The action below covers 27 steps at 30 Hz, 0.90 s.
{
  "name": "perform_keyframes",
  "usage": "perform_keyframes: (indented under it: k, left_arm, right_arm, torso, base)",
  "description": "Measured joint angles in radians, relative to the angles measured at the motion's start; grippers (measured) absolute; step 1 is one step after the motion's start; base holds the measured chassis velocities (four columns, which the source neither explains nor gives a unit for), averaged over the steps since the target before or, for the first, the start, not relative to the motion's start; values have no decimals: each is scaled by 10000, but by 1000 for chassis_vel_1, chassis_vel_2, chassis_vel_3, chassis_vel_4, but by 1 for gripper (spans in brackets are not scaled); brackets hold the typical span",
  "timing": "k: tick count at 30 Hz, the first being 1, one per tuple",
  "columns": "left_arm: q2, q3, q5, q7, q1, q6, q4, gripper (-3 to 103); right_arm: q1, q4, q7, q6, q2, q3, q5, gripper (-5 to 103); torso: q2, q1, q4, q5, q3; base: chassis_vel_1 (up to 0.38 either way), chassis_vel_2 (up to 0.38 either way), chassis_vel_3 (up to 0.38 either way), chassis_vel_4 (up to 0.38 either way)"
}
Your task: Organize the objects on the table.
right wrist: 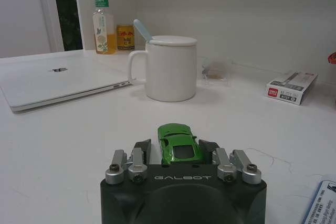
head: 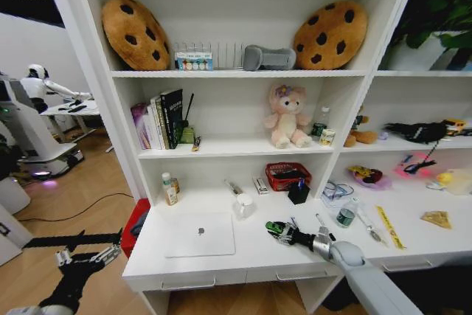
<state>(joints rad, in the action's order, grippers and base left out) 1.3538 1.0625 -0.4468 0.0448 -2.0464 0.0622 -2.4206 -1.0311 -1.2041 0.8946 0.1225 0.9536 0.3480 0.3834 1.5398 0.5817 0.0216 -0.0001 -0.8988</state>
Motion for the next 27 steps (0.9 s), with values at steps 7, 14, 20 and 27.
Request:
perform_keyframes:
  k: [7, 14, 20, 27]
  left_arm:
    - [0, 0, 0, 1, 0, 0, 0, 100]
    - [0, 0, 0, 0, 0, 0, -1, 100]
    - [0, 0, 0, 0, 1, 0, 0, 100]
    - [0, 0, 0, 0, 1, 1, 0, 100]
  right_arm:
    - [-110, -25, 117, 17, 8, 104, -8, 37]
    - [-248, -155, 149, -8, 16, 291, -32, 37]
    - [-799, -974, -148, -16, -26, 973, 289, 37]
    - [-1504, -1939, -307, -16, -184, 1569, 799, 37]
  torso:
    - [0, 0, -2, 0, 0]
    - [0, 0, -2, 3, -1]
    - [-1, 1, 0, 3, -1]
    - [0, 0, 1, 1, 0]
  base:
    - [0, 0, 0, 0]
    - [0, 0, 0, 0]
    - [0, 0, 0, 0]
    - [0, 0, 0, 0]
